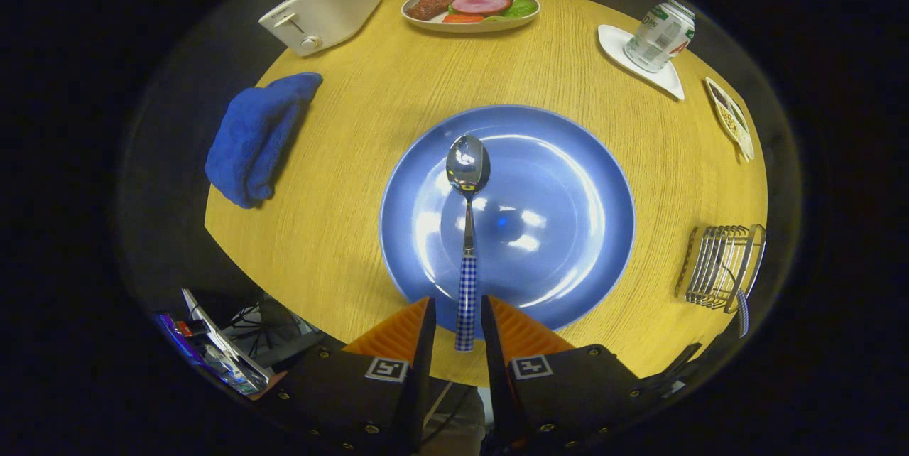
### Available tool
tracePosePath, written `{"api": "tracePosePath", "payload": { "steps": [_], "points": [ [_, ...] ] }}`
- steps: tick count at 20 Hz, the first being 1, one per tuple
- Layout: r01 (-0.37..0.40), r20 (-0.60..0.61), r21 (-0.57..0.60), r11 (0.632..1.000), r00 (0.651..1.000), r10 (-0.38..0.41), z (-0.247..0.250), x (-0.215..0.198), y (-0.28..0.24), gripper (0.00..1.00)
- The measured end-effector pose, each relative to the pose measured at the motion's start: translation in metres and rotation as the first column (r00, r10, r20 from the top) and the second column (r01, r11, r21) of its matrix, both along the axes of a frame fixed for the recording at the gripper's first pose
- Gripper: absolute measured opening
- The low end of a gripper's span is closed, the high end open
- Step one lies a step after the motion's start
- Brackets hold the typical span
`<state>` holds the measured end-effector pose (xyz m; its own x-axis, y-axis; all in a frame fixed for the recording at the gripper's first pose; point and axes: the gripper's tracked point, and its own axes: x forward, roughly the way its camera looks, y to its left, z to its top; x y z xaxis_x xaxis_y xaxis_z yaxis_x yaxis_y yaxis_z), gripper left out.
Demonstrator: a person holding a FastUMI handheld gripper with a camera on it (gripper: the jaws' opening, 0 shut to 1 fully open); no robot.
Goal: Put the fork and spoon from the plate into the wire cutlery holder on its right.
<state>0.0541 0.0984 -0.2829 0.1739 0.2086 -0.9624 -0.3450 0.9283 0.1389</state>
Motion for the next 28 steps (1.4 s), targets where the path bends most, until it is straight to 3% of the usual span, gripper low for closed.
{"api": "tracePosePath", "payload": {
  "steps": [4, 7, 11, 12, 23, 28],
  "points": [
    [-0.007, -0.019, -0.022, 1.0, 1.0, 0.007, -0.015, -0.001, -0.004, 0.38],
    [-0.022, -0.005, -0.037, 0.999, 1.0, 0.022, -0.022, 0.004, -0.006, 0.14],
    [-0.051, -0.009, -0.032, 0.998, 0.999, 0.05, -0.026, 0.002, -0.006, 0.15],
    [-0.071, -0.027, -0.046, 0.996, 0.997, 0.069, -0.03, -0.001, -0.008, 0.04],
    [-0.257, -0.076, -0.128, 0.958, 0.966, 0.249, 0.005, -0.015, -0.045, 0.04],
    [-0.274, -0.107, -0.176, 0.945, 0.96, 0.259, 0.026, -0.029, -0.086, 0.04]
  ]
}}
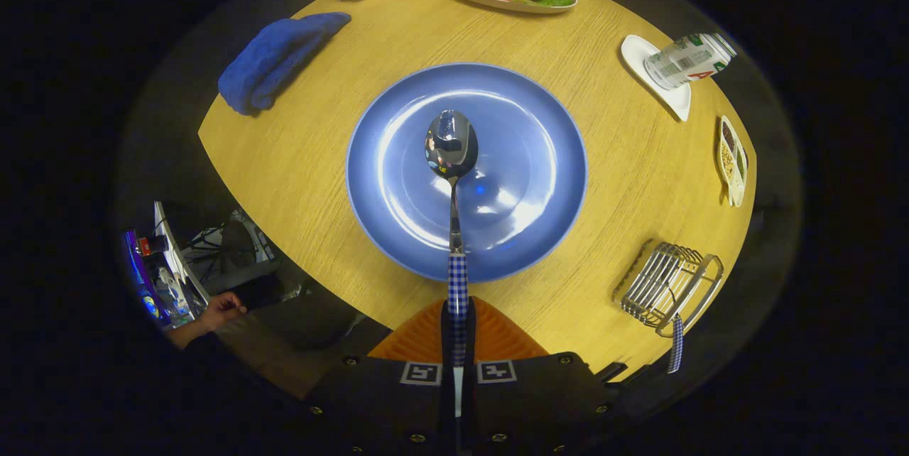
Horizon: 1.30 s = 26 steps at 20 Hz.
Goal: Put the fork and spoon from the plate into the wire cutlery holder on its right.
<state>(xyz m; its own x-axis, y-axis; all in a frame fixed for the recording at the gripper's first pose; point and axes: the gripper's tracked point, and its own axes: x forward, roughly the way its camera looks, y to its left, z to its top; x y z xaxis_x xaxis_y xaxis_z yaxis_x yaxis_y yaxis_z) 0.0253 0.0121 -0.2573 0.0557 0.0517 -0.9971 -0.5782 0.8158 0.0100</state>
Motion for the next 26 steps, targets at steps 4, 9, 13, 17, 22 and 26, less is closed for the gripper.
{"api": "tracePosePath", "payload": {
  "steps": [4, 9, 13, 17, 22, 26],
  "points": [
    [0.021, -0.028, -0.013, 1.0, 0.999, -0.021, 0.015, -0.01, -0.03, 0.04],
    [0.06, -0.048, -0.031, 0.998, 0.997, -0.061, 0.034, -0.021, -0.073, 0.04],
    [0.091, -0.041, -0.046, 0.995, 0.995, -0.092, 0.051, -0.023, -0.107, 0.04],
    [0.139, -0.041, -0.037, 0.99, 0.989, -0.14, 0.061, -0.021, -0.126, 0.04],
    [0.162, -0.048, -0.075, 0.984, 0.985, -0.166, 0.068, -0.02, -0.158, 0.04],
    [0.197, -0.066, -0.11, 0.974, 0.977, -0.205, 0.072, -0.02, -0.185, 0.04]
  ]
}}
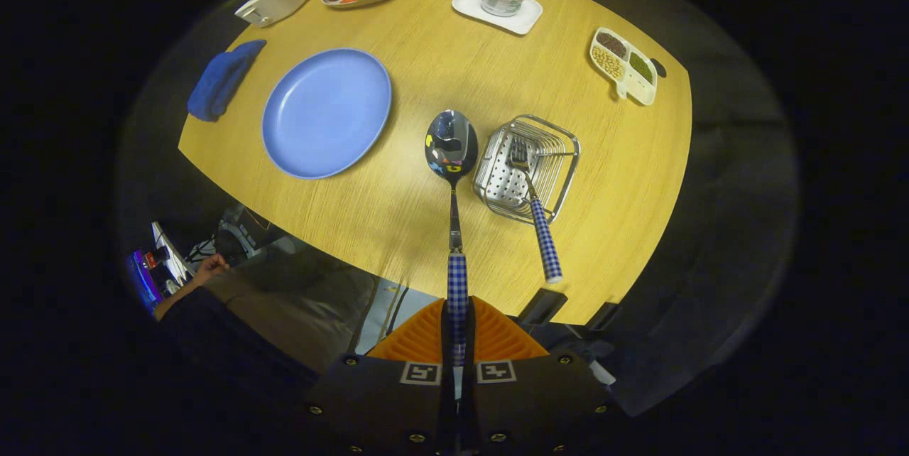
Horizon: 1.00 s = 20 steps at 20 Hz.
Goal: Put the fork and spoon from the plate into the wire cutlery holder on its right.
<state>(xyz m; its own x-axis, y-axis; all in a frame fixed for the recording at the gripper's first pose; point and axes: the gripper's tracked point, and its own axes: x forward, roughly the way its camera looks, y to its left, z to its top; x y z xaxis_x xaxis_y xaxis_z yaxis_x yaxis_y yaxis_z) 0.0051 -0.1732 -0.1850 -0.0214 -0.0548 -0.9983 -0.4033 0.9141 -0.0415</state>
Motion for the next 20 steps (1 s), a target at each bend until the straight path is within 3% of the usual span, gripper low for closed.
{"api": "tracePosePath", "payload": {
  "steps": [8, 20],
  "points": [
    [0.174, -0.112, 0.022, 0.985, 0.979, -0.17, -0.011, 0.008, -0.031, 0.04],
    [0.225, -0.276, -0.007, 0.974, 0.936, -0.218, -0.039, 0.027, -0.026, 0.04]
  ]
}}
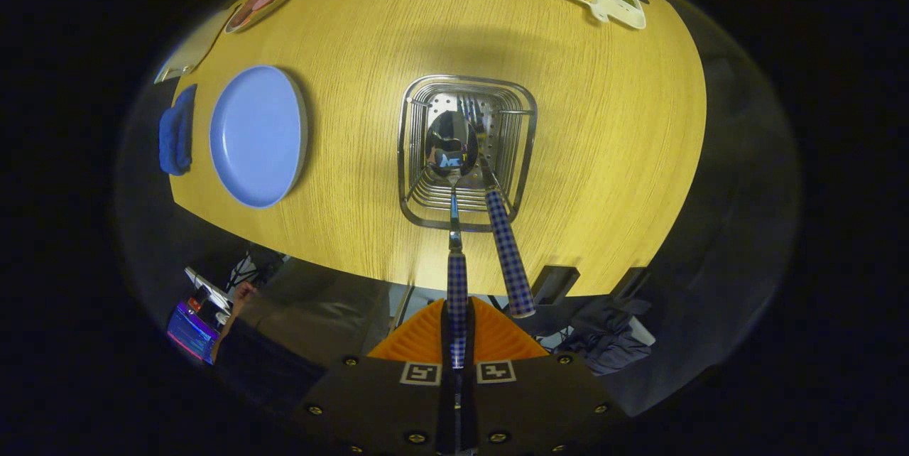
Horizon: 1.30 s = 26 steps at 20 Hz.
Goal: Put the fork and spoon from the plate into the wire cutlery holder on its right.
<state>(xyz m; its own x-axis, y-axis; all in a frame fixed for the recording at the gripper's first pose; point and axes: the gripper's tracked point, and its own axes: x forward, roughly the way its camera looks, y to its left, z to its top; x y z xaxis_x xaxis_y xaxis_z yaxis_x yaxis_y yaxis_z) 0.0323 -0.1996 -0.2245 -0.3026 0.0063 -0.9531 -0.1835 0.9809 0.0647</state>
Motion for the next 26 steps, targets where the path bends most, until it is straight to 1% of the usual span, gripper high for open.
{"api": "tracePosePath", "payload": {
  "steps": [4, 7, 9, 10, 11, 13, 14, 20, 21, 22, 23, 24, 25, 26],
  "points": [
    [-0.006, -0.043, -0.019, 1.0, 0.999, 0.005, -0.004, 0.007, 0.002, 0.04],
    [-0.048, -0.077, -0.047, 0.998, 0.996, 0.045, -0.002, 0.009, 0.0, 0.04],
    [-0.063, -0.09, -0.057, 0.996, 0.994, 0.058, -0.001, 0.009, 0.001, 0.05],
    [-0.07, -0.093, -0.058, 0.996, 0.994, 0.065, 0.001, 0.009, 0.002, 0.08],
    [-0.074, -0.096, -0.054, 0.996, 0.993, 0.068, 0.001, 0.01, 0.002, 0.08],
    [-0.063, -0.087, -0.042, 0.997, 0.994, 0.059, 0.004, 0.014, 0.004, 0.08],
    [-0.062, -0.08, -0.042, 0.997, 0.995, 0.058, 0.006, 0.017, 0.004, 0.11],
    [-0.04, -0.01, -0.031, 0.999, 0.999, 0.04, 0.014, 0.033, 0.003, 0.12],
    [-0.036, 0.003, -0.029, 0.999, 0.999, 0.036, 0.021, 0.037, 0.003, 0.13],
    [-0.029, 0.025, -0.028, 0.999, 0.999, 0.03, 0.027, 0.041, 0.003, 0.2],
    [-0.027, 0.054, -0.022, 0.999, 0.998, 0.029, 0.029, 0.041, 0.002, 0.23],
    [-0.021, 0.089, -0.012, 1.0, 0.996, 0.022, 0.035, 0.045, 0.002, 0.23],
    [-0.006, 0.137, -0.004, 1.0, 0.991, 0.006, 0.041, 0.047, 0.002, 0.25],
    [0.007, 0.199, 0.006, 1.0, 0.98, -0.008, 0.049, 0.051, 0.003, 0.32]
  ]
}}
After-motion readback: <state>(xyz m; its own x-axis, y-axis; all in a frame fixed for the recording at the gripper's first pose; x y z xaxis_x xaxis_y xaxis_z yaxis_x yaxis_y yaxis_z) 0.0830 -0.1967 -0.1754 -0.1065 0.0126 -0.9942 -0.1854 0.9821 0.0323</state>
